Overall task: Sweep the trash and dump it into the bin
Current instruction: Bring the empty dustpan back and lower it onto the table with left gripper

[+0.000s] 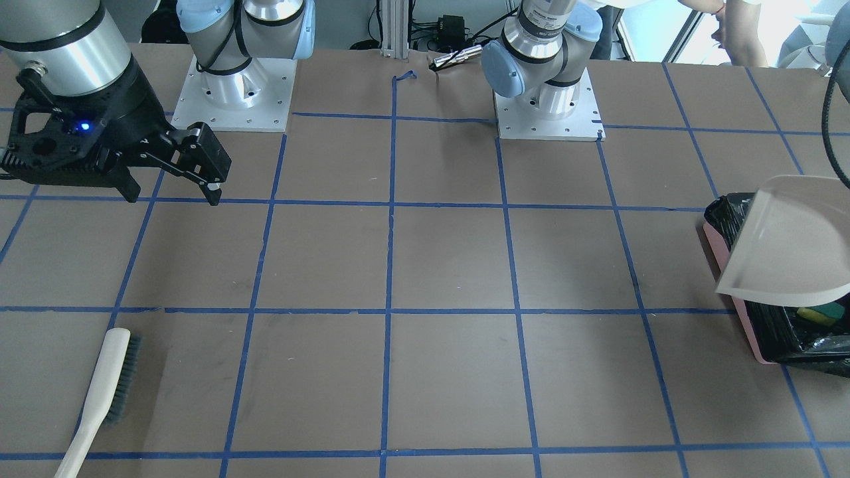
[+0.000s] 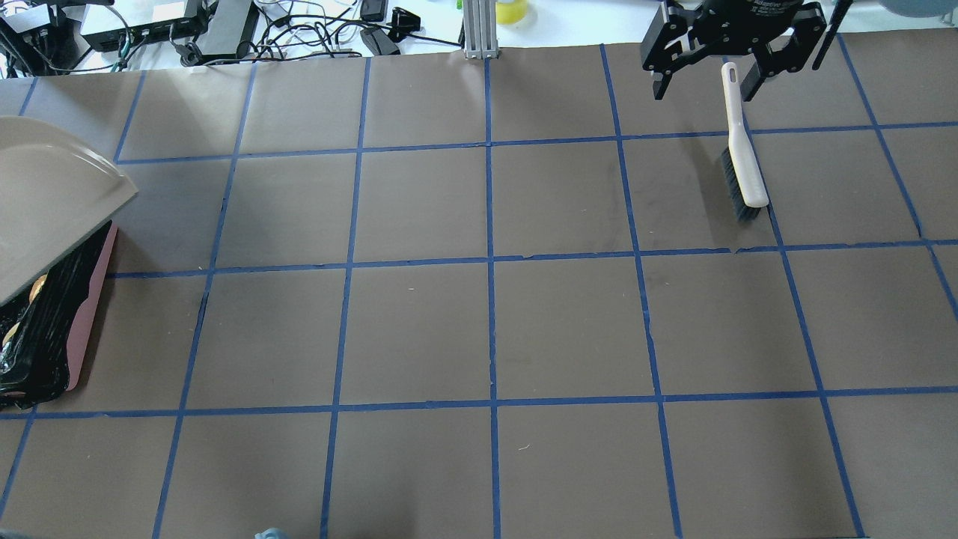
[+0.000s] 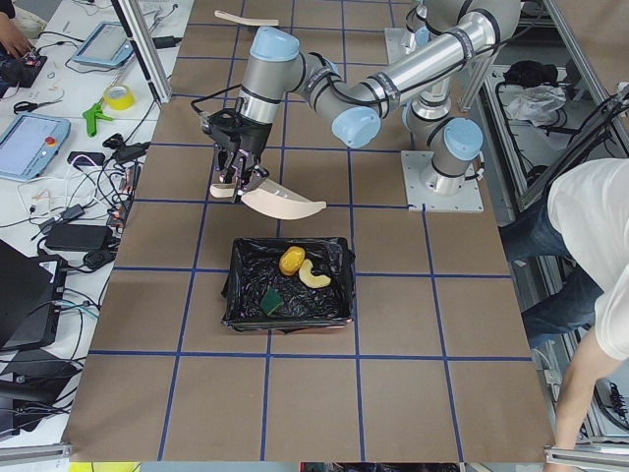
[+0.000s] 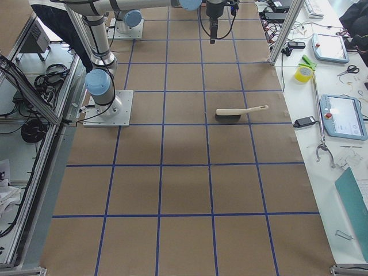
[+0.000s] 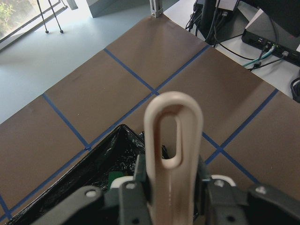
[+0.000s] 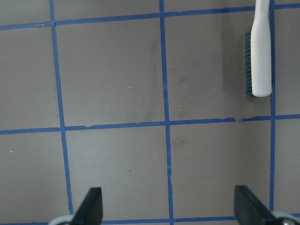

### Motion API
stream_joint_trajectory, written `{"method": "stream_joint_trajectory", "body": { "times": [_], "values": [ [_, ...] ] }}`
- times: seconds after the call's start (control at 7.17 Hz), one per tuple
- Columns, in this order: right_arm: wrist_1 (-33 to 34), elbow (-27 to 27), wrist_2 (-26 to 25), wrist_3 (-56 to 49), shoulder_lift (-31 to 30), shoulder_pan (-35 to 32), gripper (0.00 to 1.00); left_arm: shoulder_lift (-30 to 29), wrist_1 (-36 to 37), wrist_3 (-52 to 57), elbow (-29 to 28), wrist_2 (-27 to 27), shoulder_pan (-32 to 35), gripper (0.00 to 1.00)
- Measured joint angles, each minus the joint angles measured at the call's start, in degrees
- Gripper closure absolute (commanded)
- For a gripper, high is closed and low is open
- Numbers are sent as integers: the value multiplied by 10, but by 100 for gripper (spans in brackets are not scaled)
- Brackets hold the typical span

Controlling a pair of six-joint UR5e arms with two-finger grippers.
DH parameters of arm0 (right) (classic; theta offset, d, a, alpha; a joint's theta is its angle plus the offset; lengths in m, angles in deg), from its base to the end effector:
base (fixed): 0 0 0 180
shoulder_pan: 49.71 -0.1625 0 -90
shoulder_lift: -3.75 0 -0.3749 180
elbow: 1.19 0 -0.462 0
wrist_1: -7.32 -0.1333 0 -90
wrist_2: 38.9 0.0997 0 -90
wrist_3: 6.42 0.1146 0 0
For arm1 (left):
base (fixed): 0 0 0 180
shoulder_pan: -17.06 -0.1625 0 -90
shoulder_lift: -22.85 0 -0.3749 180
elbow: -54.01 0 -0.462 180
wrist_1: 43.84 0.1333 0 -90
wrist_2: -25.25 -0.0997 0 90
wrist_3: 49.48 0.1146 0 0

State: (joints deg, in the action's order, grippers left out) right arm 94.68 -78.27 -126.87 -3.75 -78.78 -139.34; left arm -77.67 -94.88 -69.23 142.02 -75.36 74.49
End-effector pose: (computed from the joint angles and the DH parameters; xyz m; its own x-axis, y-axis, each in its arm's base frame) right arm 0.1334 -0.6147 0.4686 -0.9980 0.0512 -0.0376 0.0530 0.9975 -0.0473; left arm 0.2652 -0.6236 0.4159 -0.5755 -0.8175 0.0217 -0.6998 0.4785 -0.5303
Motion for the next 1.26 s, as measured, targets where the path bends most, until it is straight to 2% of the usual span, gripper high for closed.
{"method": "stream_joint_trajectory", "body": {
  "times": [0.28,0.7,1.26],
  "values": [
    [0,0,0,0,0,0,0,-13,-57,-160,7,27,42,100],
    [0,0,0,0,0,1,0,-47,-69,-343,32,38,119,100],
    [0,-1,0,0,1,1,0,-100,-60,-412,32,66,138,100]
  ]
}}
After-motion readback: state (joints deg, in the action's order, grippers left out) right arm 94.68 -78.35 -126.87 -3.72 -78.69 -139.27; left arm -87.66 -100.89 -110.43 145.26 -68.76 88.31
